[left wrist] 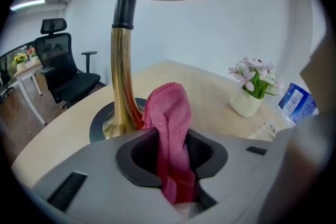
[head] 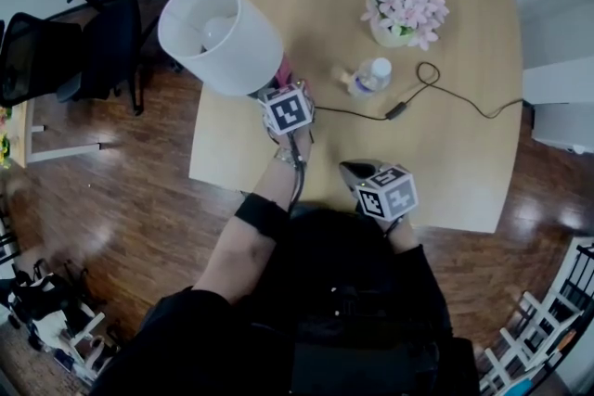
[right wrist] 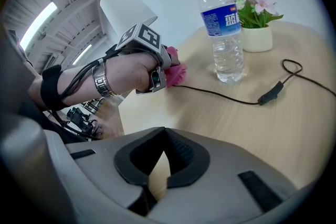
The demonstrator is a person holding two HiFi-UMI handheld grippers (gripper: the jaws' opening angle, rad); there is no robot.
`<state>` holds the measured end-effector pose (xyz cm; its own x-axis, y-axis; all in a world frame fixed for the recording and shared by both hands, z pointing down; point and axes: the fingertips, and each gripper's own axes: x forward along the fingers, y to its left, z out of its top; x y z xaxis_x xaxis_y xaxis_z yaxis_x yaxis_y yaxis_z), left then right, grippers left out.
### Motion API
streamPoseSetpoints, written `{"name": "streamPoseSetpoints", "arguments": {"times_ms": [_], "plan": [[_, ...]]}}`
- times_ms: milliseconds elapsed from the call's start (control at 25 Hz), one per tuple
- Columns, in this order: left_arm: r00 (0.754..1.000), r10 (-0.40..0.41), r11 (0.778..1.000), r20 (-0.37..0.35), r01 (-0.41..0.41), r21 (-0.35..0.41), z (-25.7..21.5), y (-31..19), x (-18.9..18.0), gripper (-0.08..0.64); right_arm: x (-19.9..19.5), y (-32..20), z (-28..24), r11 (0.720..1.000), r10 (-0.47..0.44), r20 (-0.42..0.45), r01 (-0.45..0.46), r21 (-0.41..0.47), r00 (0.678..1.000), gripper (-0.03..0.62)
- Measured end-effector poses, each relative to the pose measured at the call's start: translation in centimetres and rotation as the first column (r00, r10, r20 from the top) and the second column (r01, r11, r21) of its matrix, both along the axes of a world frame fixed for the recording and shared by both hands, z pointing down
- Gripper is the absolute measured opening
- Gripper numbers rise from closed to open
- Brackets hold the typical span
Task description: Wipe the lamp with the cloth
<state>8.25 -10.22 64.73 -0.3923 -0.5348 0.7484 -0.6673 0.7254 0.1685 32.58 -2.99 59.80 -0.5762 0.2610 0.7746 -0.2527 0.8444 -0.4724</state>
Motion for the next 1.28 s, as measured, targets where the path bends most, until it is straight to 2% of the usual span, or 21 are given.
{"name": "streamPoseSetpoints", "arguments": {"times_ms": [440,720,1040,1160,1280], "plan": [[0.988,0.151,0.988,0.007,-0.152,0.042,0.0,2.2,0.2,0.114,-1.0,1.1,-0.1,1.000,0.016,-0.011,-0.016,-0.003,1.000,0.005],[0.958,0.283,0.959,0.037,-0.284,0.021,-0.1,4.3,-0.3,0.114,-3.3,2.6,0.0,0.999,0.035,-0.019,-0.035,-0.017,0.999,0.005],[0.935,0.353,0.935,0.040,-0.354,0.007,0.2,6.9,-2.9,0.114,-7.2,5.1,-0.5,0.999,0.029,-0.018,-0.030,-0.030,0.999,0.005],[0.917,0.396,0.918,0.041,-0.397,0.001,0.3,7.4,-4.3,0.114,-8.6,5.9,-0.6,0.999,0.030,-0.022,-0.031,-0.033,0.999,0.005],[0.883,0.469,0.883,0.034,-0.469,0.005,0.4,7.3,-5.2,0.114,-10.1,6.8,-0.2,0.999,0.032,-0.037,-0.033,-0.033,0.999,0.005]]}}
